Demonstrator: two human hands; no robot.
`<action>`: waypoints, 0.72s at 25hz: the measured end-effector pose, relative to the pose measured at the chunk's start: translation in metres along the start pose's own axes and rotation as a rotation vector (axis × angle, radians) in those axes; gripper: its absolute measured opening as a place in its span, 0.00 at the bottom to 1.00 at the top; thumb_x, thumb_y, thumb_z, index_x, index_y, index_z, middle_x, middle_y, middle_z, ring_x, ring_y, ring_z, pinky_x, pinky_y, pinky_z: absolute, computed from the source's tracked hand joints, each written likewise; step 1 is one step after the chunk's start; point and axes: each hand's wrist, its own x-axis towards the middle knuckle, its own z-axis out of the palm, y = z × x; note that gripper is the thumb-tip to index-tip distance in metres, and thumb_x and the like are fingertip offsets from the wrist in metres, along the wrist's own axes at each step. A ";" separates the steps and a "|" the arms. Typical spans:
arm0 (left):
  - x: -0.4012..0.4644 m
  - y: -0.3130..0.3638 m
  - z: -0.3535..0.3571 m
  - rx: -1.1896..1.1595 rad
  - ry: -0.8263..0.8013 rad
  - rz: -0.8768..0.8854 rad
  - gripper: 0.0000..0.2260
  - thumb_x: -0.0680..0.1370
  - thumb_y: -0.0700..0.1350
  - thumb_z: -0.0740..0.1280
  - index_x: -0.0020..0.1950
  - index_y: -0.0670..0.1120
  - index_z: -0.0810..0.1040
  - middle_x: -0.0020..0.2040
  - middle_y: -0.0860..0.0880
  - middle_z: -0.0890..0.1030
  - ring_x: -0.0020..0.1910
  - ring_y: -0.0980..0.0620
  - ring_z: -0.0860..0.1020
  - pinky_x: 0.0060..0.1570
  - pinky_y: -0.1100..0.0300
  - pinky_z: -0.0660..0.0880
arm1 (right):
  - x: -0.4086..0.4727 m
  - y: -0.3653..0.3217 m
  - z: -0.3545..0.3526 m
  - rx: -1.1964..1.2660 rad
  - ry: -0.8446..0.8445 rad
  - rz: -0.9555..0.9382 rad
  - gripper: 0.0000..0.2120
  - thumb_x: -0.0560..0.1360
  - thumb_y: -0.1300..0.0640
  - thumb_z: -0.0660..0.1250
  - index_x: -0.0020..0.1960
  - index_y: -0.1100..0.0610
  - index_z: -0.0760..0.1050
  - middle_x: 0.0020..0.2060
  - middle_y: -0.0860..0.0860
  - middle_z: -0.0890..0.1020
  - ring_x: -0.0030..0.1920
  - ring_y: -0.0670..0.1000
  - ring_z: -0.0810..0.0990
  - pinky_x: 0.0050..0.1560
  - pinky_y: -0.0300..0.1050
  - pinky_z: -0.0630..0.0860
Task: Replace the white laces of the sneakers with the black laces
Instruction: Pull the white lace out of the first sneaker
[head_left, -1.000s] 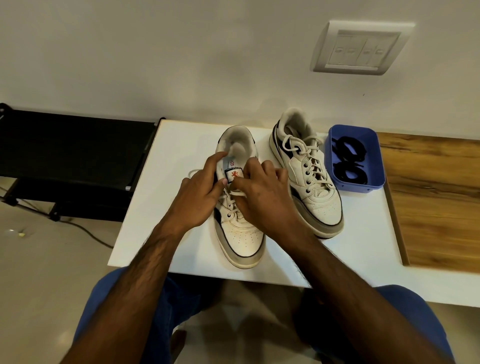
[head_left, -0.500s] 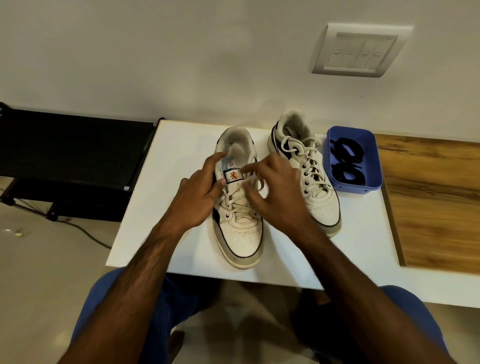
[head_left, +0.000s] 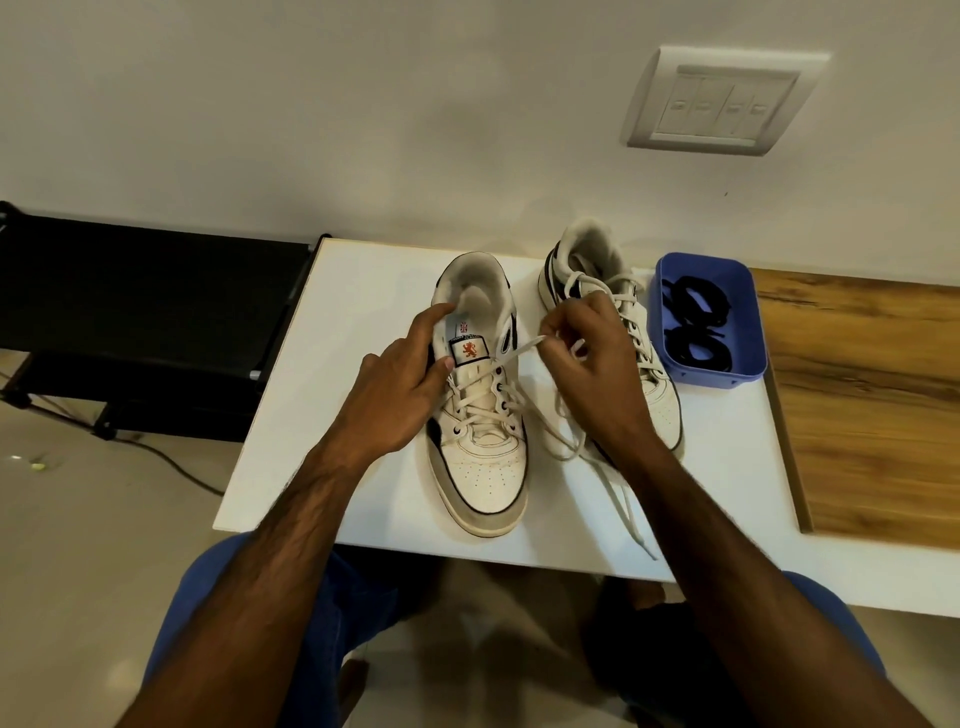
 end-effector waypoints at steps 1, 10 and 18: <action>0.000 0.000 0.000 0.003 -0.001 0.001 0.21 0.86 0.48 0.58 0.77 0.60 0.57 0.63 0.54 0.79 0.57 0.49 0.79 0.62 0.37 0.71 | -0.001 -0.001 -0.004 0.050 -0.002 0.018 0.02 0.74 0.61 0.65 0.43 0.58 0.75 0.43 0.51 0.74 0.43 0.48 0.74 0.44 0.41 0.72; 0.001 -0.003 0.003 -0.031 -0.001 0.005 0.21 0.85 0.51 0.59 0.76 0.62 0.57 0.65 0.54 0.78 0.61 0.48 0.79 0.64 0.37 0.72 | -0.018 0.000 0.031 -0.496 -0.354 -0.351 0.14 0.76 0.54 0.71 0.61 0.50 0.80 0.45 0.49 0.74 0.48 0.52 0.76 0.48 0.52 0.71; 0.001 -0.004 0.003 0.001 0.007 0.015 0.21 0.85 0.49 0.58 0.76 0.60 0.57 0.63 0.53 0.80 0.57 0.48 0.80 0.62 0.36 0.72 | -0.004 -0.005 0.013 -0.292 -0.126 -0.206 0.05 0.75 0.53 0.65 0.46 0.54 0.77 0.43 0.47 0.73 0.42 0.48 0.74 0.44 0.47 0.70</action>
